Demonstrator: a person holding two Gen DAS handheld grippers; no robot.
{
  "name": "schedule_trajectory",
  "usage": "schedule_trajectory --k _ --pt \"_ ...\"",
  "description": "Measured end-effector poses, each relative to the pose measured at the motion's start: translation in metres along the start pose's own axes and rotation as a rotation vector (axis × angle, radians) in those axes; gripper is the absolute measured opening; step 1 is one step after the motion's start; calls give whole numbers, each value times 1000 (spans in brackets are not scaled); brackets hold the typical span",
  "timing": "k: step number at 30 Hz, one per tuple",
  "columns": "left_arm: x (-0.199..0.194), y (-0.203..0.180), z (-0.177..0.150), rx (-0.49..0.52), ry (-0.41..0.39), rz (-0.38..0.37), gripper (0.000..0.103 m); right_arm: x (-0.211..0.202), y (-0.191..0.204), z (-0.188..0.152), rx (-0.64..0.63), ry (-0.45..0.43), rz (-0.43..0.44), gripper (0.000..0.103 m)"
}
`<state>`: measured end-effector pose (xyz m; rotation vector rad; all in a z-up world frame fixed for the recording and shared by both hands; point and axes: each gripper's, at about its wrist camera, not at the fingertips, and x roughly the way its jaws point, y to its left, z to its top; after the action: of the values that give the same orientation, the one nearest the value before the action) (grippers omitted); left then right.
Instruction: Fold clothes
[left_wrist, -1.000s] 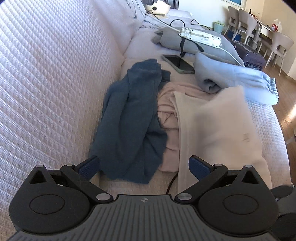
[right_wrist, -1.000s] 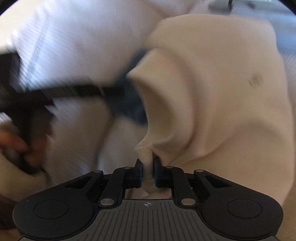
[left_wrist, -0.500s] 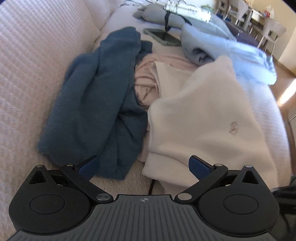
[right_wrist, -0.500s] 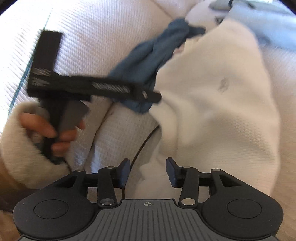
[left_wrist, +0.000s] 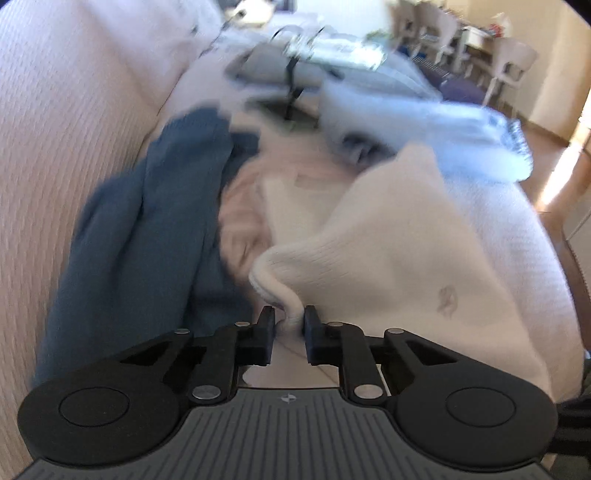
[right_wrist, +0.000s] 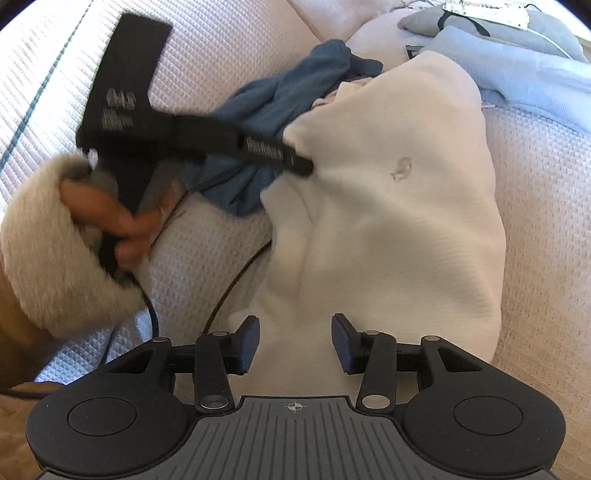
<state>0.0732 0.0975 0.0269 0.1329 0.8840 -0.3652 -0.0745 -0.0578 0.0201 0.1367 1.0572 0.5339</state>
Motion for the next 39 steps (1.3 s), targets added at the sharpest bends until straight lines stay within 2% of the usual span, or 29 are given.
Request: schedule_trajectory --k 4,7,9,13,15,21,22,23,28,30,32,34,39 --pt "-6 -7 37 65 -77 -12 15 -2 -2 0 12 -21 3 43" --pt "4 -17 56 125 -80 -19 15 -1 -5 5 22 -42 -8 43" --pt "23 -23 57 153 -38 -1 15 1 -9 6 39 -43 -15 43" --pt "48 -18 44 129 7 36 21 7 -16 6 74 -22 -26 43" --pt "52 -13 40 101 7 32 23 10 -19 7 87 -13 -26 43" --pt "53 -20 42 117 19 61 30 20 -20 9 90 -3 -35 43" --pt "52 -21 42 119 19 66 36 20 -20 8 89 -5 -38 43" --pt "49 -21 42 112 24 61 43 19 -20 7 89 -7 -40 43" --pt "28 -14 37 49 31 10 49 11 -17 0 71 -16 -55 43" --pt "17 -11 33 25 24 -4 55 11 -16 0 68 -19 -57 43" --pt "10 -9 24 6 30 -15 67 13 -16 0 66 -21 -58 43" --pt "3 -8 15 -14 37 -26 71 13 -15 0 65 -25 -59 45" --pt "-10 -4 -9 -63 64 -52 72 1 -14 -2 76 -78 -58 48"
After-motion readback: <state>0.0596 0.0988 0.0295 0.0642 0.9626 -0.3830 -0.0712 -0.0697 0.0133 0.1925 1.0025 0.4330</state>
